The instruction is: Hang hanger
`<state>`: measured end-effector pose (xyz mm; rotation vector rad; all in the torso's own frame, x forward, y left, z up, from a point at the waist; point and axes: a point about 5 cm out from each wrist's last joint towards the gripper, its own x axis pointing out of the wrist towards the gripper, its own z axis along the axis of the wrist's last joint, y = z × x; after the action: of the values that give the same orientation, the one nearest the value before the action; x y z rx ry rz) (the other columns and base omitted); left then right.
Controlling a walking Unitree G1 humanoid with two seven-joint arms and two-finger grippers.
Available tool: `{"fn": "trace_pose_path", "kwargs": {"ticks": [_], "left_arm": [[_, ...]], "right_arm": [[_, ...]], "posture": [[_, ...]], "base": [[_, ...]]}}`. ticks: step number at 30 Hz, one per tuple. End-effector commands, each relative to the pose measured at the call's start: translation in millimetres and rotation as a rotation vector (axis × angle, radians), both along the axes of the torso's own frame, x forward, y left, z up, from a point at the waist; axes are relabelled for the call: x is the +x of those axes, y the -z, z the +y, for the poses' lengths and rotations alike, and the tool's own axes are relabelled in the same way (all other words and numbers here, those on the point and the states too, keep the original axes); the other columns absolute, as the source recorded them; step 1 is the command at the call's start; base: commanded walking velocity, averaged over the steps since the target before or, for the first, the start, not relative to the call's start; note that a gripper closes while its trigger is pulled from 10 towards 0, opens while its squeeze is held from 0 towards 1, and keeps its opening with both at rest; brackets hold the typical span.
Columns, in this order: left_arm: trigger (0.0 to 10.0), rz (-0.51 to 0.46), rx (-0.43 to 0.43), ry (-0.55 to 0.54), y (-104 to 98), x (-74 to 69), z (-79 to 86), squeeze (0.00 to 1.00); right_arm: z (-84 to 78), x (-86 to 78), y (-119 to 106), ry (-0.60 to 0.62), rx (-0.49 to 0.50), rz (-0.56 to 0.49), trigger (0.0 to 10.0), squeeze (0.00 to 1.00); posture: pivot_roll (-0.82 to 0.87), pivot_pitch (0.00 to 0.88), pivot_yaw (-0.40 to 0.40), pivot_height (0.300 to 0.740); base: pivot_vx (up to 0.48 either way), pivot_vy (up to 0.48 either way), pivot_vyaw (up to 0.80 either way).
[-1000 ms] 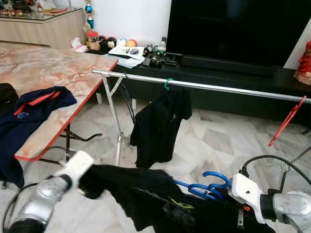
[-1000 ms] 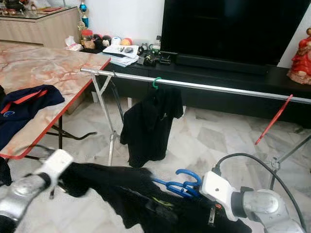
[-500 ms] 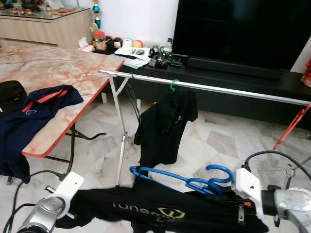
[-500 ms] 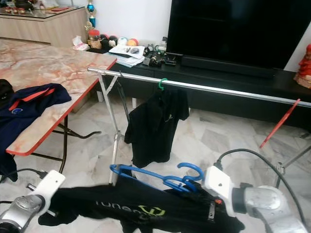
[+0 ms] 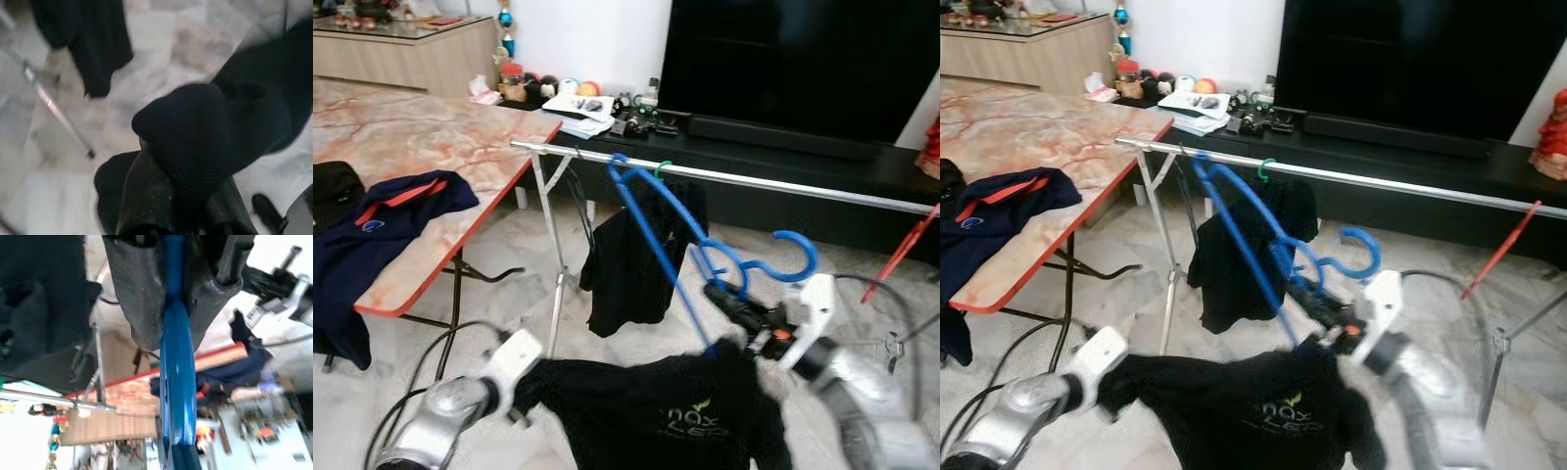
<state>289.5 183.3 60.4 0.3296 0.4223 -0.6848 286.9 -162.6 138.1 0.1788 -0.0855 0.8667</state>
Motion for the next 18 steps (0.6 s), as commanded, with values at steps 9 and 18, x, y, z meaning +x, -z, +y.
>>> {"fn": "trace_pose_path", "kwargs": {"ticks": [9, 18], "left_arm": [[0.0, -0.044, -0.111, 0.021, -14.4, -2.0, -17.4, 0.00], [10.0, -0.304, -0.118, -0.430, -27.5, 7.6, 8.5, 0.00]], "right_arm": [[-24.5, 22.3, 20.5, 0.385, 0.474, 0.126, 10.0, 0.00], [-83.8, -25.8, 150.5, 1.004, -0.213, 0.701, 10.0, 0.00]], "posture": [[0.12, 0.000, -0.068, 0.740], [0.13, 0.000, -0.075, 0.740]], "base": [[0.000, 0.000, 0.00], [0.000, 0.000, 0.00]]}}
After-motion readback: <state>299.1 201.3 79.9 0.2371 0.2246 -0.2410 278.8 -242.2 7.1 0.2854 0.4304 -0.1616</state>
